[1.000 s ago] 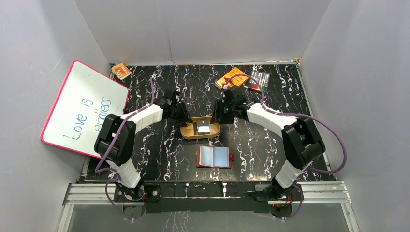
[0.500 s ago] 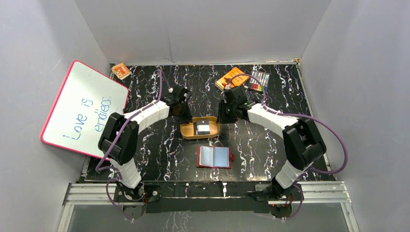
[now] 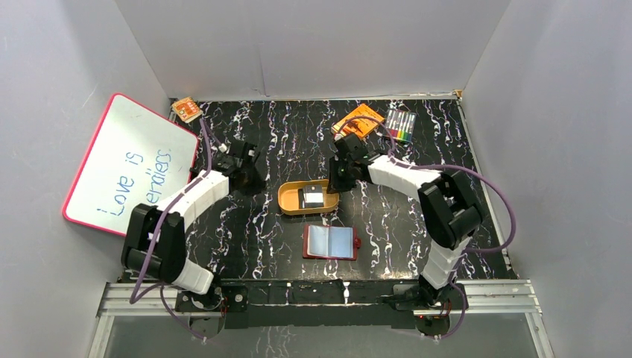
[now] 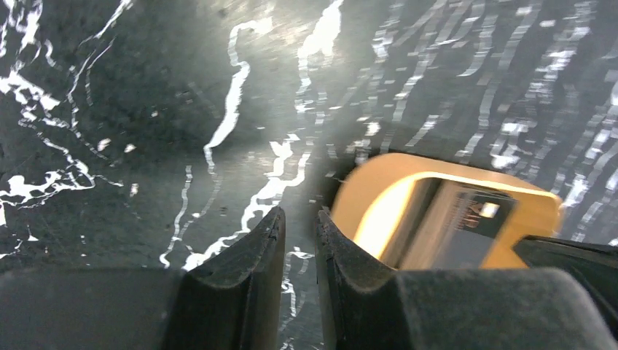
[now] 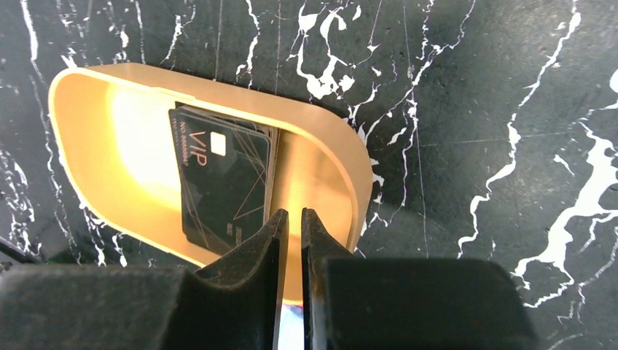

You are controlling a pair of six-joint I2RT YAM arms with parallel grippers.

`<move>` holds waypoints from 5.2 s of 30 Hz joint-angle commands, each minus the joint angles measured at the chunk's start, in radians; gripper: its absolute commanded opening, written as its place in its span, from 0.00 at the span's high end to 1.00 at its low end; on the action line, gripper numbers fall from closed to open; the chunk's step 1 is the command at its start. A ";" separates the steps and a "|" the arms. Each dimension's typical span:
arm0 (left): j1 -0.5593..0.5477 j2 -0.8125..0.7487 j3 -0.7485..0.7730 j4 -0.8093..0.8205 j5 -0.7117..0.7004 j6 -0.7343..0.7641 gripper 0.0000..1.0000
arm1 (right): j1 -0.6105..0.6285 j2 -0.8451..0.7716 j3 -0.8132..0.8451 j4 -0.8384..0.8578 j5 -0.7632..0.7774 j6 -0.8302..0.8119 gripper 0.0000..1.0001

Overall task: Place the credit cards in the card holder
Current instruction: Adjust the credit card in the storage box, then pick up the credit card from the storage box.

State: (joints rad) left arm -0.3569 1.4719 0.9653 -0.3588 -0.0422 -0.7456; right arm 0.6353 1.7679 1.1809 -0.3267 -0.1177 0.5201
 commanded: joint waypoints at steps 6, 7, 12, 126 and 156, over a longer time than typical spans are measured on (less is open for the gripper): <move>0.026 0.085 -0.080 0.096 0.122 -0.040 0.81 | 0.029 0.109 0.106 -0.067 0.068 -0.002 0.91; 0.026 0.093 -0.083 0.106 0.134 -0.044 0.81 | 0.034 0.121 0.113 -0.074 0.074 -0.001 0.93; 0.025 0.118 -0.101 0.142 0.190 -0.060 0.81 | 0.056 0.170 0.135 -0.090 0.082 0.012 1.00; 0.007 -0.018 -0.115 0.144 0.142 -0.049 0.61 | 0.064 0.068 -0.083 0.342 -0.202 0.232 0.77; 0.007 -0.050 -0.106 0.133 0.121 -0.050 0.61 | 0.032 -0.092 -0.158 0.336 -0.236 0.299 1.00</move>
State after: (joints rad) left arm -0.3508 1.4521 0.8314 -0.2131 0.0914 -0.8040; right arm 0.6712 1.7390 1.0302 -0.0086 -0.3218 0.7841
